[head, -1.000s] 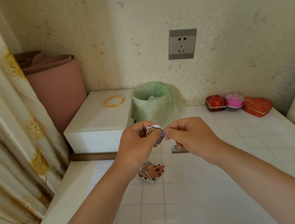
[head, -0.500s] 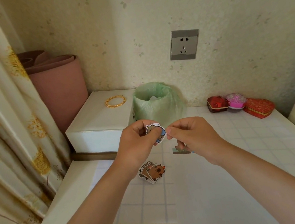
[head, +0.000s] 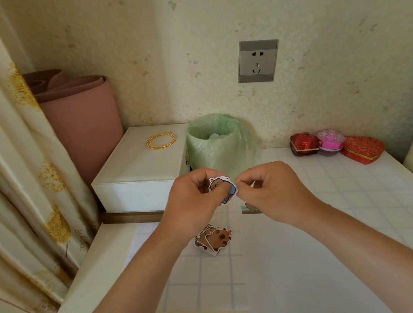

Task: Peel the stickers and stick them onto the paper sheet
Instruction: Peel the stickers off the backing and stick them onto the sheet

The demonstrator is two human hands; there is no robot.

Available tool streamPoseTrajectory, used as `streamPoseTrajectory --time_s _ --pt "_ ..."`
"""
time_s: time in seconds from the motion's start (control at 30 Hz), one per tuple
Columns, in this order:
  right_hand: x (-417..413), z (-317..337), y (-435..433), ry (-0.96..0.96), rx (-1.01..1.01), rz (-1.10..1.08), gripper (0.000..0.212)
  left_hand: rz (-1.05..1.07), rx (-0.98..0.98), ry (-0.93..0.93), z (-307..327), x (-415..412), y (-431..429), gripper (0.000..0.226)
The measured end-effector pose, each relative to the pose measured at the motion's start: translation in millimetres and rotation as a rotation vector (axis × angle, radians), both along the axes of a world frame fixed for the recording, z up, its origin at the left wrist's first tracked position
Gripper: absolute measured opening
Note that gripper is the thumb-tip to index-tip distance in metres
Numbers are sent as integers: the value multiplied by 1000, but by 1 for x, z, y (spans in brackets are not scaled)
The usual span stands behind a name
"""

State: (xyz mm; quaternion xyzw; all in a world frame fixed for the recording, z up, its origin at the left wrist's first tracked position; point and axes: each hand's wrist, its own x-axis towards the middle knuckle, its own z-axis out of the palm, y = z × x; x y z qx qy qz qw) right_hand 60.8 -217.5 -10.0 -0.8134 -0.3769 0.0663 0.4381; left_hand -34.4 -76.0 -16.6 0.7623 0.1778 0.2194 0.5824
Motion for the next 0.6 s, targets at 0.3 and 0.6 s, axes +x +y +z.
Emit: streamPoseTrajectory --time_s 0.3,0.6 --pt "2 5 1 280 107 8 19 26 -53 -15 4 -2 4 7" --pt "-2 2 5 155 65 3 25 11 -33 -12 2 -1 0 7"
